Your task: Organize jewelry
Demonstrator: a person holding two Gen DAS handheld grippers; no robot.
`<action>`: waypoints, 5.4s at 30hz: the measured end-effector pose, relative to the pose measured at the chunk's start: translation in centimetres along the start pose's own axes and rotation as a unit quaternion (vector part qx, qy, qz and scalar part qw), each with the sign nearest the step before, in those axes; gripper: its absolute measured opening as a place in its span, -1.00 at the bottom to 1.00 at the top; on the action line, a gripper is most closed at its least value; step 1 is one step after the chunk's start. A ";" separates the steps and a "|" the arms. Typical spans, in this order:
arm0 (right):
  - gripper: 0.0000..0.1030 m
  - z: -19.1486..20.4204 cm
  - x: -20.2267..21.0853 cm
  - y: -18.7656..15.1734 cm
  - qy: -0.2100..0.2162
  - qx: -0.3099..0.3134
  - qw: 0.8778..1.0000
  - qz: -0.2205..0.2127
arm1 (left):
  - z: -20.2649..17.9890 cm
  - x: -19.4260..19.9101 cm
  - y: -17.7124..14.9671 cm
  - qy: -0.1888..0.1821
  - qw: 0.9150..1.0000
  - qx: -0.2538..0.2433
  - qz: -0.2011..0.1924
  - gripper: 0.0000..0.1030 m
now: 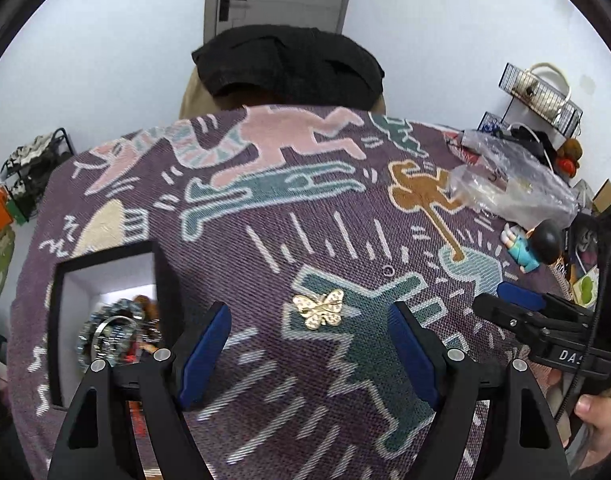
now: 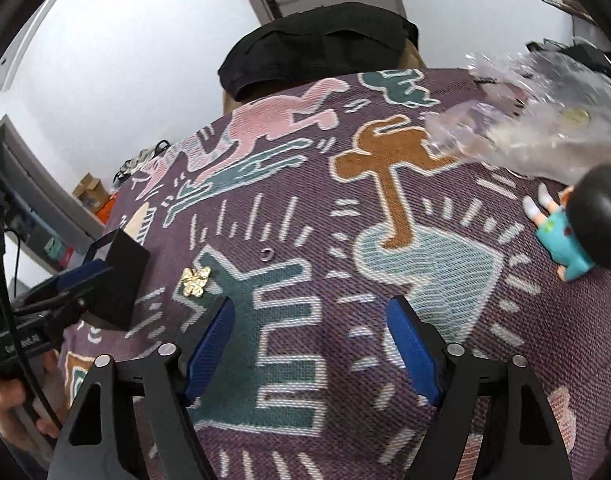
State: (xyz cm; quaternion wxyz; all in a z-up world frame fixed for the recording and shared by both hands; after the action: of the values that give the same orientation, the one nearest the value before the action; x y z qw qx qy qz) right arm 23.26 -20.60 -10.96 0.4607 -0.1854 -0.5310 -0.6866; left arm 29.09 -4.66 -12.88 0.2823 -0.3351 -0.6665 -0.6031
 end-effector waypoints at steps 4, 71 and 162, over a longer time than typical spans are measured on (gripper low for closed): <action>0.39 -1.3 0.0 -0.1 -0.004 -0.019 1.000 -0.003 | -0.7 -1.4 -0.1 0.005 1.000 0.004 0.009 0.57; -0.66 5.6 -9.3 2.7 -0.065 0.124 0.987 0.083 | 10.0 4.8 2.0 0.071 0.994 0.073 -0.045 -0.17; 0.97 14.2 9.8 -3.8 0.059 0.102 0.990 -0.073 | 8.1 20.6 -4.9 0.070 0.975 0.040 -0.205 0.99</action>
State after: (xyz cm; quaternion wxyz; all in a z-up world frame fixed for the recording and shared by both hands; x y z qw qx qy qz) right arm 11.78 -12.01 -0.58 0.4565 -0.0576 -0.5821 -0.6704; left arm 12.76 5.36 -0.77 0.2117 -0.1366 -0.7236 -0.6426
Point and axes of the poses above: each gripper's, at about its wrist camera, not at the fingertips, and x roughly against the way its jaws point, z to its left, y to its top, the point moved 6 cm from there along -x, roughly the way its jaws point, and after that the axes turned 2 degrees about y, right-handed, at the moved point
